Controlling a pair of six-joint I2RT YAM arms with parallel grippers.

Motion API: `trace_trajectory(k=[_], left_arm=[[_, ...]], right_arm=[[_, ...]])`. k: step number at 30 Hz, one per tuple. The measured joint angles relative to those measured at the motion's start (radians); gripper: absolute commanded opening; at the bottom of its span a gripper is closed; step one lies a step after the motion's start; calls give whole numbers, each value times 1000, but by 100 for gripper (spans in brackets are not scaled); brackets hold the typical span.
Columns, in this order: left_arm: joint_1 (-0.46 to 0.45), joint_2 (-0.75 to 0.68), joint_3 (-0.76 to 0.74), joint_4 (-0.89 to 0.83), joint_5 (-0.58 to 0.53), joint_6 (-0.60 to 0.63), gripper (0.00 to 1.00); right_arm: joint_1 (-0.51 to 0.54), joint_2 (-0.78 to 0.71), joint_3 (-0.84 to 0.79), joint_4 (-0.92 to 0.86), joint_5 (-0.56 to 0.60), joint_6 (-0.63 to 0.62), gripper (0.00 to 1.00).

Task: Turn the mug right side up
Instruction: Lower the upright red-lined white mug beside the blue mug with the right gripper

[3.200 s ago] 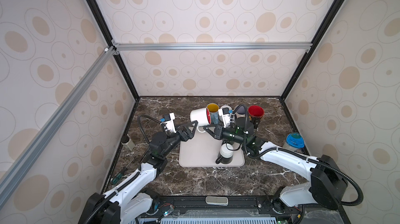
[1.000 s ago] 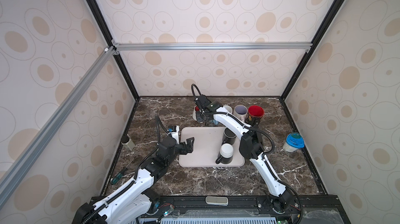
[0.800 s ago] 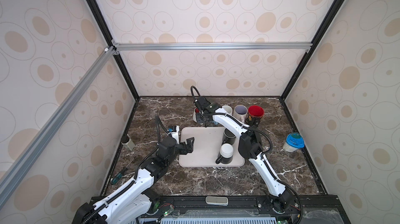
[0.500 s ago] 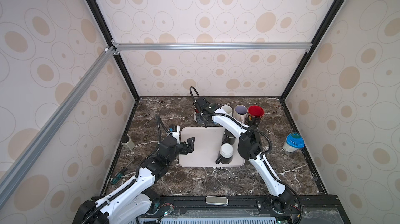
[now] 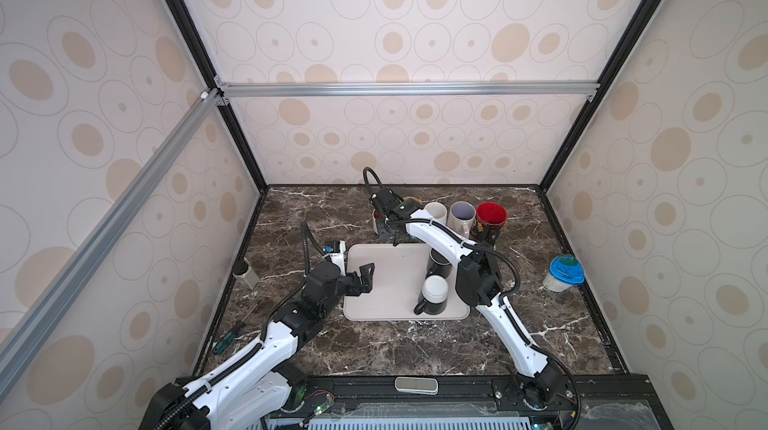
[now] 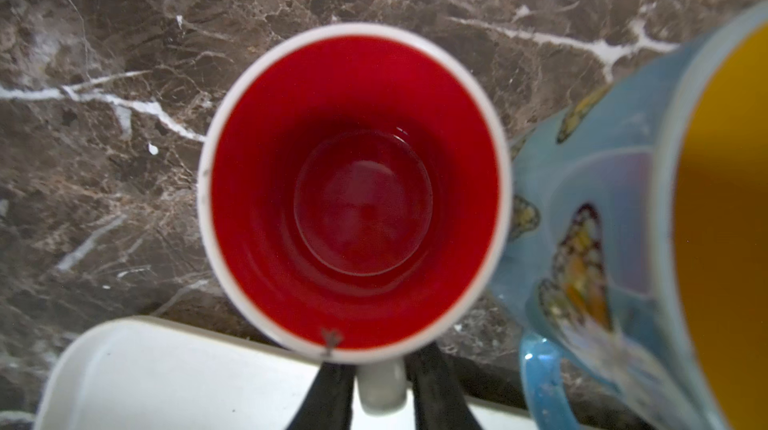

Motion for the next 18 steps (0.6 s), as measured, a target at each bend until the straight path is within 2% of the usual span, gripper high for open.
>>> trace_trajectory(k=[4, 11, 18], left_arm=[[-1, -3, -2, 0, 0, 0, 100], [-2, -18, -4, -1, 0, 0, 100], [-2, -32, -26, -1, 0, 0, 100]], right_arm=[[-2, 0, -3, 5, 2, 1, 41], [10, -37, -80, 31, -4, -8, 42], [39, -216, -235, 59, -32, -26, 41]])
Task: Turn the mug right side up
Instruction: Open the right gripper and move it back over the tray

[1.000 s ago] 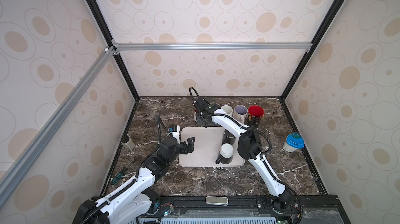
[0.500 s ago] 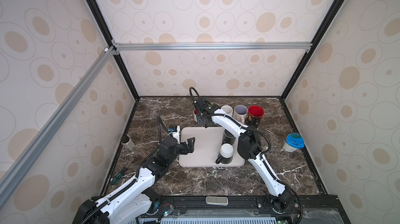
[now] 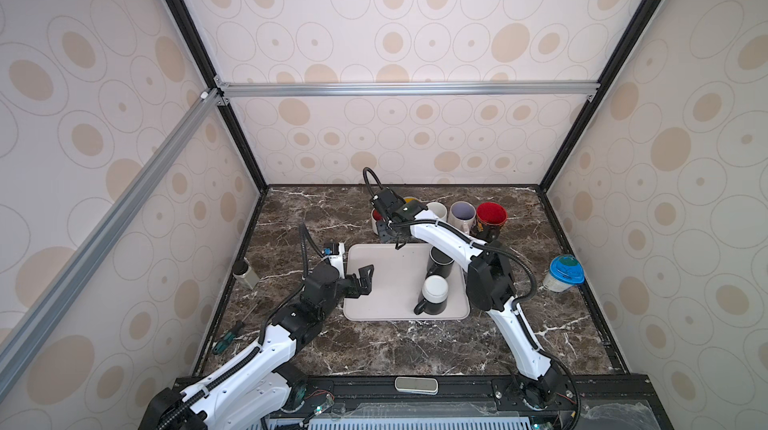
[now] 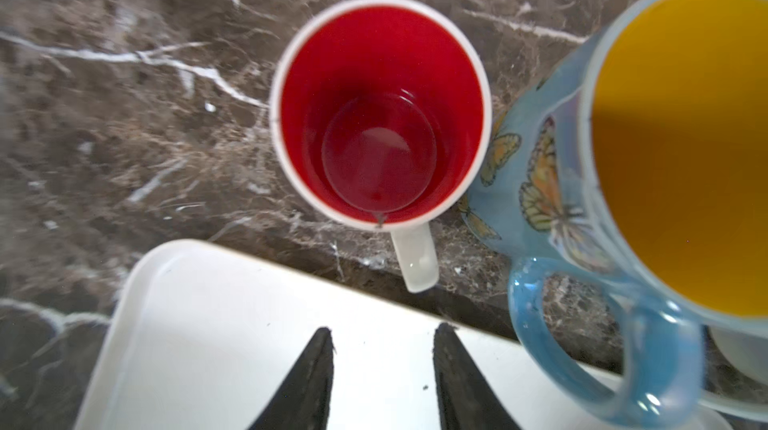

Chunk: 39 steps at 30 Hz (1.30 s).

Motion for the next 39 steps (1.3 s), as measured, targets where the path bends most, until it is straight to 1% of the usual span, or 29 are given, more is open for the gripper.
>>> trace_trajectory(k=[3, 5, 13, 19, 22, 26, 29, 32, 36, 39], left_arm=[[0, -4, -5, -2, 0, 0, 100], [0, -5, -5, -2, 1, 0, 100], [-10, 1, -23, 2, 16, -7, 99], [-39, 31, -37, 9, 38, -7, 97], [-66, 26, -47, 18, 47, -6, 96], [-108, -8, -72, 19, 53, -10, 95], [-130, -41, -82, 8, 55, -22, 95], [-133, -75, -93, -14, 52, -35, 95], [-134, -118, -105, -49, 36, -45, 95], [-134, -127, -105, -67, 22, -45, 95]], right_arm=[[13, -108, -69, 18, -5, -16, 41], [23, -203, -153, 40, -6, -27, 41], [64, -594, -581, 139, 20, -39, 41], [77, -796, -821, 154, 35, 3, 40], [89, -875, -910, 154, 37, 34, 40], [95, -930, -983, 146, 37, 85, 40], [108, -961, -1020, 127, 51, 141, 39], [159, -988, -1037, 101, 92, 236, 40], [265, -1000, -1037, 79, 140, 423, 40], [359, -972, -1004, 27, 192, 571, 41]])
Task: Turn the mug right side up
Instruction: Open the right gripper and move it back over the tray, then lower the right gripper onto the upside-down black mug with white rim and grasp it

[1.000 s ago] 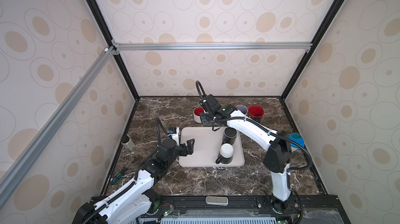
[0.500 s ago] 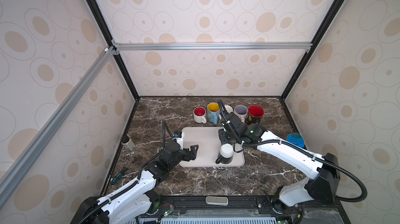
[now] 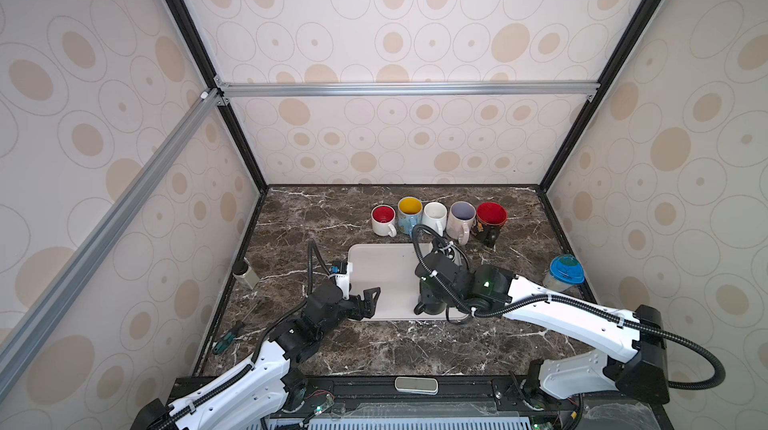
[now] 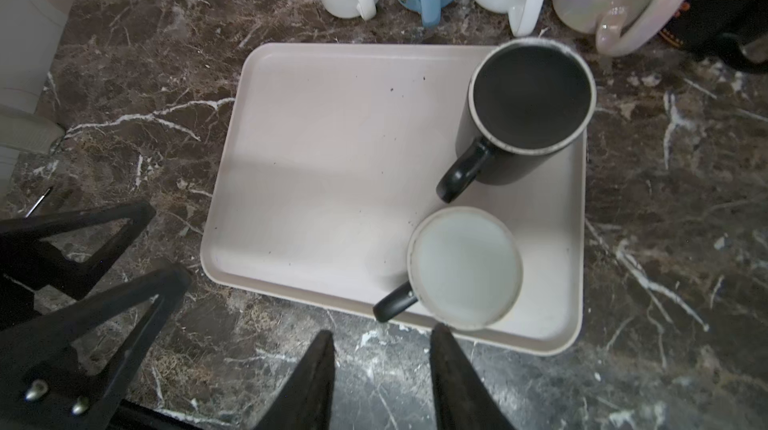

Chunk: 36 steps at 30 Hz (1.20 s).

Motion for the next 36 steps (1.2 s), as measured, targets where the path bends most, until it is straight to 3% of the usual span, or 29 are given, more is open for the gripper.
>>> trace_trajectory(k=[4, 13, 26, 36], left_arm=[[0, 9, 1, -22, -4, 0, 96], [0, -45, 1, -47, -24, 0, 96], [0, -15, -7, -14, -22, 0, 96], [0, 11, -20, 38, -19, 0, 96]], right_arm=[[93, 124, 129, -102, 50, 189, 42], [114, 260, 148, -190, 41, 420, 42], [116, 259, 137, -165, 54, 518, 41], [51, 259, -18, -66, -23, 573, 41]])
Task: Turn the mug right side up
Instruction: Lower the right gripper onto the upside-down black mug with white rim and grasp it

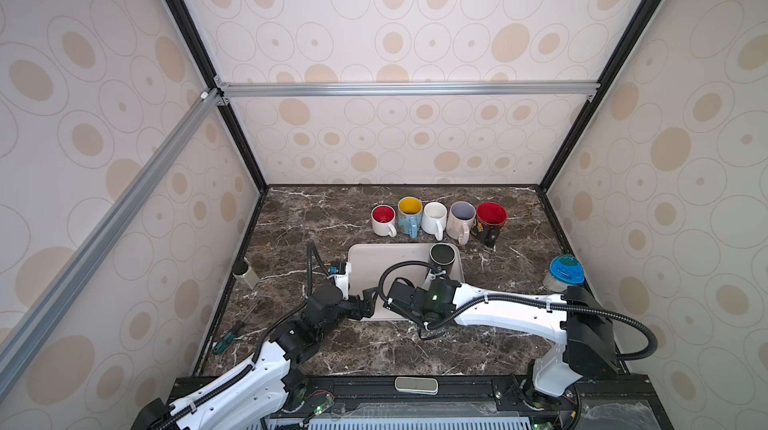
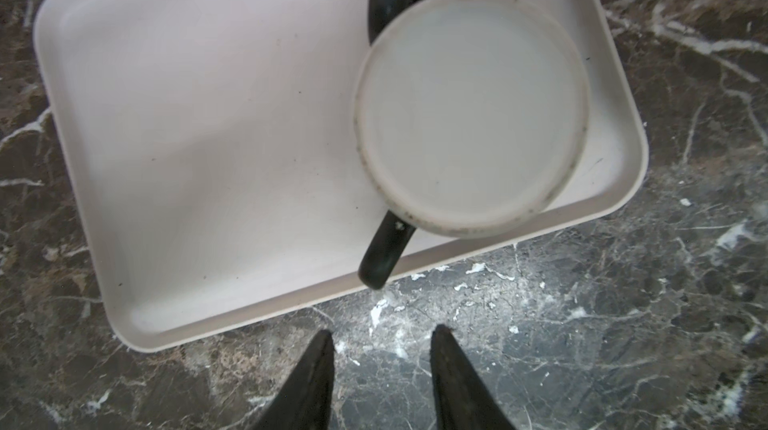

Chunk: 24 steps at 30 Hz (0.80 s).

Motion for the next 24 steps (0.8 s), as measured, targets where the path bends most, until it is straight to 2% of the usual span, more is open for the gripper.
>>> trace_trajectory(k=[6, 24], left_arm=[[0, 30, -11, 22, 4, 0, 96], [0, 61, -11, 53, 5, 0, 96]], right_arm=[[-68, 0, -75, 82, -47, 11, 41], [-131, 3, -77, 145, -93, 6, 39]])
